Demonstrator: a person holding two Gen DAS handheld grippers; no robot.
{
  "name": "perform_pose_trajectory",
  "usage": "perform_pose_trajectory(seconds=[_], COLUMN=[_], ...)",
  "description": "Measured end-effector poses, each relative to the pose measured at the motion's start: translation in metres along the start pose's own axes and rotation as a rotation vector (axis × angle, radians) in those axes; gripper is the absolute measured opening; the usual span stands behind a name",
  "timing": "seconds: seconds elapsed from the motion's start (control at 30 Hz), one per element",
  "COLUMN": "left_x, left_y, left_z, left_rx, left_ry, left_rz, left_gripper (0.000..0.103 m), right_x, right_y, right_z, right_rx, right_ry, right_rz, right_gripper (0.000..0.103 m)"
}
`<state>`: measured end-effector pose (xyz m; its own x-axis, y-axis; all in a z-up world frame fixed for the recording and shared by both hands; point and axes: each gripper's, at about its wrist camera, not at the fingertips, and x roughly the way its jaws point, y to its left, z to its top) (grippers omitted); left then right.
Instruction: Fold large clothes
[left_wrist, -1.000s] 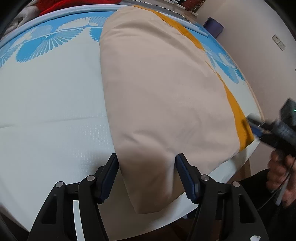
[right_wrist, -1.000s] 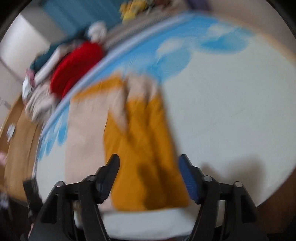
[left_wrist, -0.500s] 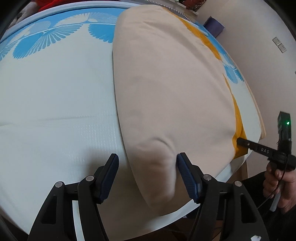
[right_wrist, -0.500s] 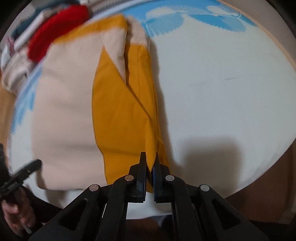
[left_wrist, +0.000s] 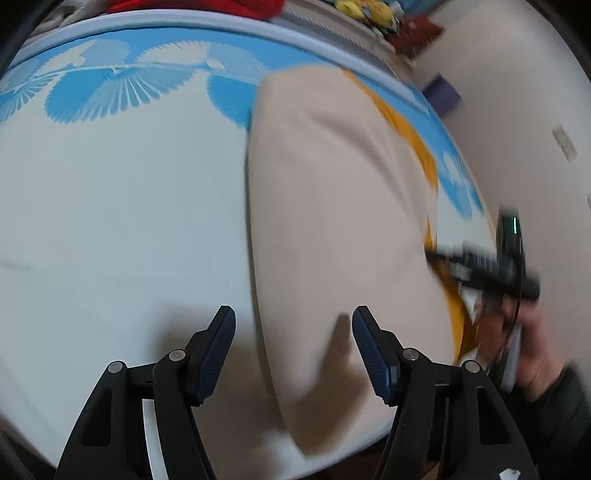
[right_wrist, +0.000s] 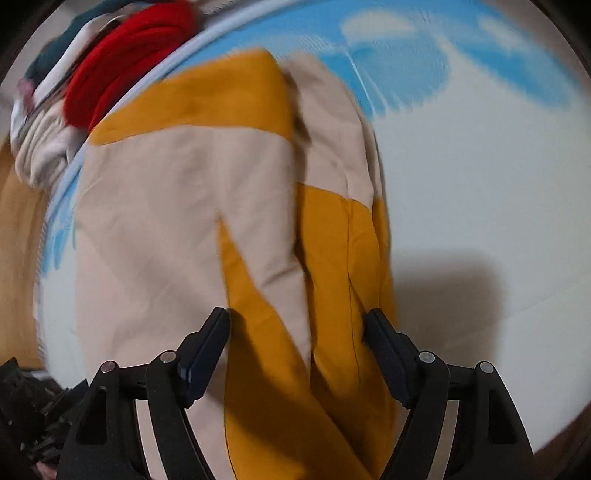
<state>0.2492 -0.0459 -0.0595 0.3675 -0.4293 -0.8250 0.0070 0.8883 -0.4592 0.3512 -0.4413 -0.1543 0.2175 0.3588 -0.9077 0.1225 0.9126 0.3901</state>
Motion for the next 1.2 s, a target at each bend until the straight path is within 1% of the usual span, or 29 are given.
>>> perform_pose_trajectory(seconds=[0.07,0.1,0.17,0.2,0.23,0.27,0.3,0.33,0.37,0.4,0.43,0.47,0.57,0.63,0.7,0.77,0.8,0.87,0.9,0.93,0.97,1.0,1.03,1.07,1.1,1.13,1.17,1.2], left_x=[0.011,0.019,0.049,0.062,0.073,0.084,0.089,0.092,0.093,0.090,0.087,0.082,0.063,0.049,0.033,0.011,0.004,-0.017,-0.023,-0.029,-0.031,-0.032,-0.035,-0.040,-0.044,-0.046,-0.045,-0.044], left_y=[0.011,0.014,0.031,0.036,0.041,0.044,0.043,0.040,0.035,0.025,0.016,0.010,0.001,0.004,0.008,0.018,0.024,0.049,0.061,0.075,0.088,0.098,0.103,0.103,0.101,0.099,0.101,0.102], left_z=[0.027,0.037,0.056,0.063,0.068,0.070,0.071,0.073,0.074,0.077,0.080,0.083,0.098,0.112,0.130,0.152,0.160,0.183,0.189,0.196,0.202,0.201,0.198,0.192,0.185,0.176,0.165,0.154], left_rx=[-0.055,-0.085,-0.183,-0.222,-0.266,-0.308,-0.330,-0.335,-0.325,-0.288,-0.250,-0.222,-0.177,-0.154,-0.106,-0.050,-0.040,-0.043,-0.054,-0.077,-0.114,-0.136,-0.141,-0.118,-0.095,-0.072,-0.066,-0.077], left_ry=[-0.007,0.004,0.054,0.067,0.077,0.085,0.086,0.076,0.064,0.048,0.035,0.025,0.018,0.008,-0.009,-0.043,-0.061,-0.123,-0.146,-0.153,-0.133,-0.109,-0.088,-0.083,-0.079,-0.071,-0.059,-0.045], left_rz=[-0.037,-0.062,-0.125,-0.154,-0.192,-0.232,-0.247,-0.247,-0.239,-0.217,-0.187,-0.171,-0.174,-0.166,-0.123,-0.051,-0.027,0.025,0.031,0.045,0.068,0.079,0.075,0.062,0.061,0.070,0.071,0.056], left_gripper=[0.067,0.068,0.069,0.069,0.072,0.072,0.072,0.070,0.061,0.056,0.049,0.043,0.036,0.036,0.035,0.031,0.028,0.025,0.025,0.025,0.027,0.027,0.028,0.037,0.043,0.059,0.066,0.066], right_x=[-0.002,-0.003,-0.005,-0.006,-0.007,-0.007,-0.011,-0.014,-0.009,-0.009,-0.008,-0.007,-0.009,-0.011,-0.009,-0.008,-0.004,0.004,0.008,0.012,0.016,0.020,0.022,0.027,0.027,0.026,0.027,0.026], right_y=[-0.006,-0.005,-0.011,-0.018,-0.024,-0.030,-0.037,-0.039,-0.042,-0.040,-0.038,-0.035,-0.024,-0.003,0.025,0.049,0.065,0.086,0.093,0.099,0.102,0.106,0.108,0.119,0.117,0.112,0.112,0.106], right_z=[-0.001,-0.002,-0.006,-0.008,-0.009,-0.010,-0.010,-0.010,-0.005,-0.006,-0.006,-0.006,-0.005,0.002,0.008,0.018,0.025,0.037,0.042,0.047,0.052,0.054,0.055,0.057,0.056,0.054,0.054,0.050], right_rx=[-0.020,-0.042,-0.065,-0.056,-0.034,-0.012,0.005,0.014,0.011,0.002,-0.001,0.011,0.051,0.062,0.044,0.016,0.000,-0.003,0.001,0.002,-0.001,-0.006,-0.010,-0.013,-0.013,0.000,0.015,0.027], right_ry=[-0.010,-0.012,-0.015,-0.016,-0.016,-0.013,-0.014,-0.020,-0.022,-0.028,-0.034,-0.040,-0.054,-0.086,-0.116,-0.138,-0.144,-0.146,-0.148,-0.151,-0.150,-0.141,-0.135,-0.134,-0.127,-0.116,-0.106,-0.096], right_rz=[0.018,0.015,0.019,0.030,0.058,0.097,0.121,0.129,0.126,0.115,0.103,0.100,0.104,0.141,0.165,0.179,0.179,0.184,0.191,0.195,0.189,0.202,0.177,0.147,0.113,0.101,0.090,0.066], right_gripper=[0.076,0.074,0.067,0.060,0.049,0.041,0.025,0.019,0.017,0.014,0.012,0.011,0.008,0.007,0.007,0.007,0.007,0.007,0.007,0.007,0.007,0.007,0.007,0.007,0.007,0.007,0.007,0.007])
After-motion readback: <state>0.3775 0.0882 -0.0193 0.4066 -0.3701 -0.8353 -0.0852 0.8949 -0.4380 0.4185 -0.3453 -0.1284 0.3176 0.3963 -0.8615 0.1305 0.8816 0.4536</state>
